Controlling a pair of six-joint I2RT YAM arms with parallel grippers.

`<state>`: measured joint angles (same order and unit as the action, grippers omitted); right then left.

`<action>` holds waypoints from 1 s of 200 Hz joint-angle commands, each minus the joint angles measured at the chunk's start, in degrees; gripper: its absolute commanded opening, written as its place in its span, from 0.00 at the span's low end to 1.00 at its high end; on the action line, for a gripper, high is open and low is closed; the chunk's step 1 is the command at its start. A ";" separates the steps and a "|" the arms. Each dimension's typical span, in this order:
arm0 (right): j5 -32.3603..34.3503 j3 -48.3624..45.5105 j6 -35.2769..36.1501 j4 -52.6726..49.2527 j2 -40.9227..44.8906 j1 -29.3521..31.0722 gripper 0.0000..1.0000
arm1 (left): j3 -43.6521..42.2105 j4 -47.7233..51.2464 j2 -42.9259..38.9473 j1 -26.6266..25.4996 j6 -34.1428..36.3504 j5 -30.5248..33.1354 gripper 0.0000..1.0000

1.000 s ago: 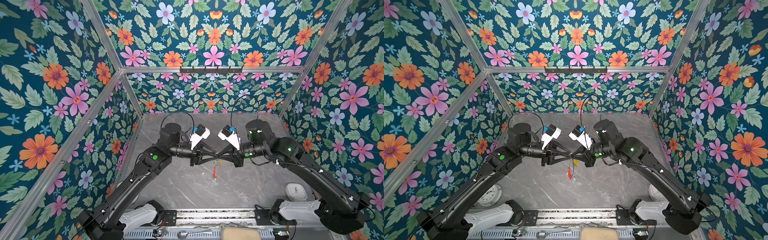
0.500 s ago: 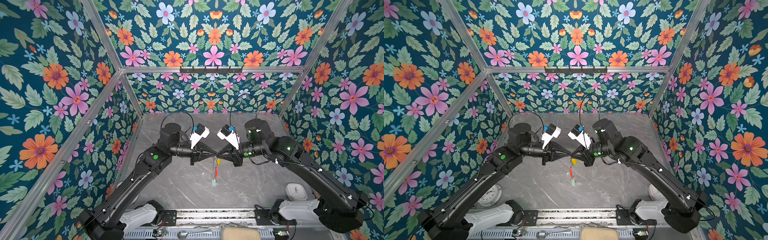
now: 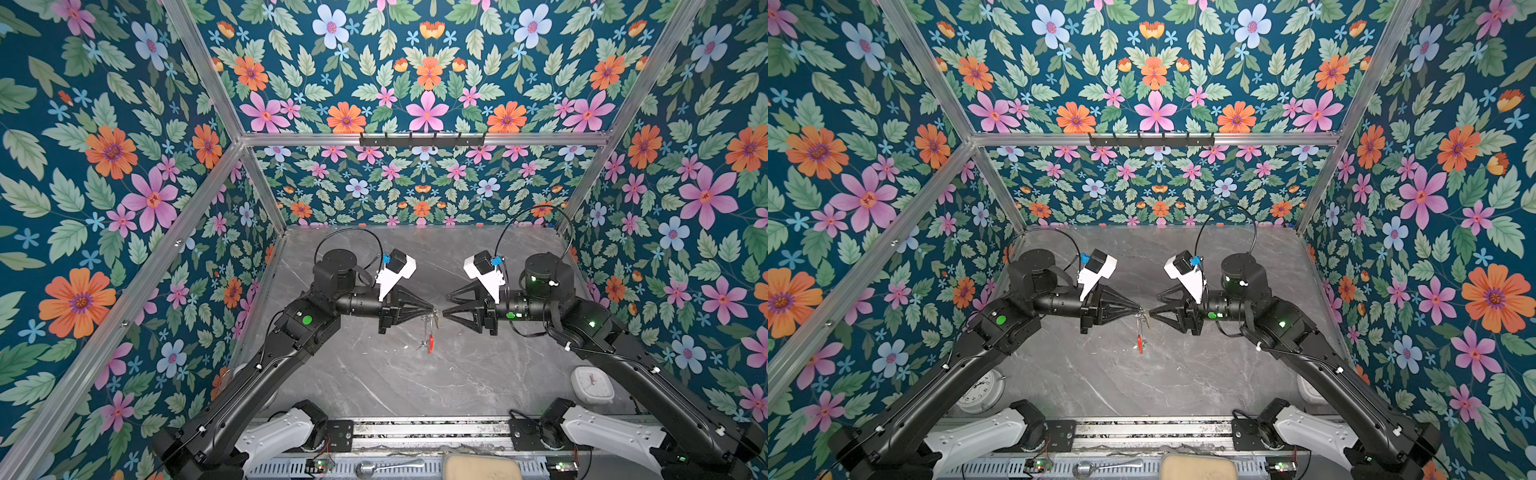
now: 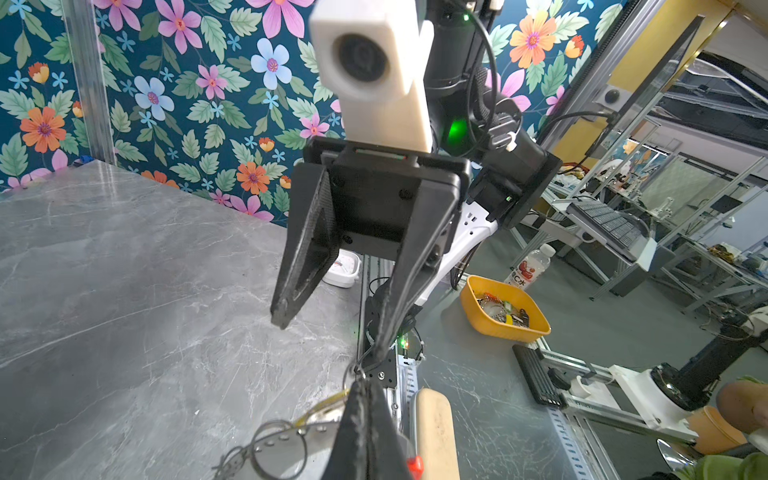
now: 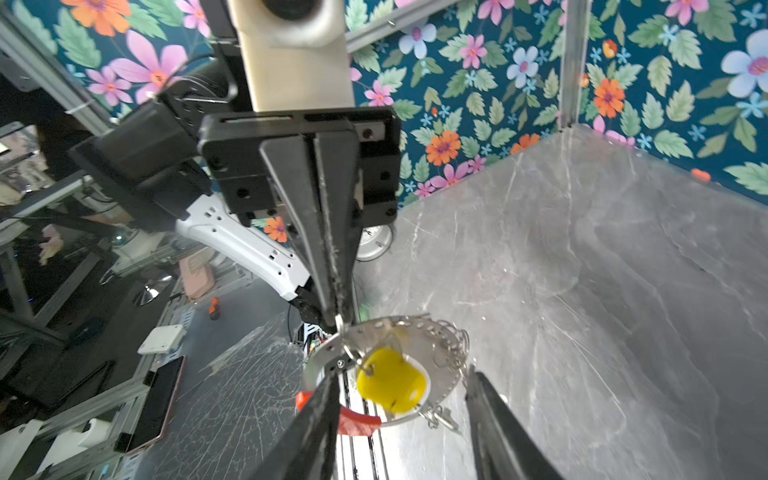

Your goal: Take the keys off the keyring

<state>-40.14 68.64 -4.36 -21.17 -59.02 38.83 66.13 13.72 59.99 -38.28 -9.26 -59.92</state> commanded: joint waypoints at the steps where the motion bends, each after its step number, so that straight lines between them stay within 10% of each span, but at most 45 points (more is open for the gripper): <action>1: -6.22 -0.47 -0.04 7.26 -0.53 -0.07 0.49 | 0.58 -1.92 -0.05 -0.01 0.08 -1.22 0.00; 124: -10.86 -1.54 -0.08 6.73 -2.15 -0.11 0.30 | 0.10 -3.70 -0.31 0.05 -1.47 -1.34 0.00; 200: -11.12 -1.67 -0.29 6.74 -2.33 -0.12 0.00 | -1.68 -7.93 -0.77 -0.02 -4.08 -0.44 0.00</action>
<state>-50.74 67.07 -4.32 -16.43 -61.54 38.72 65.08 10.55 59.66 -38.22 -11.90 -59.94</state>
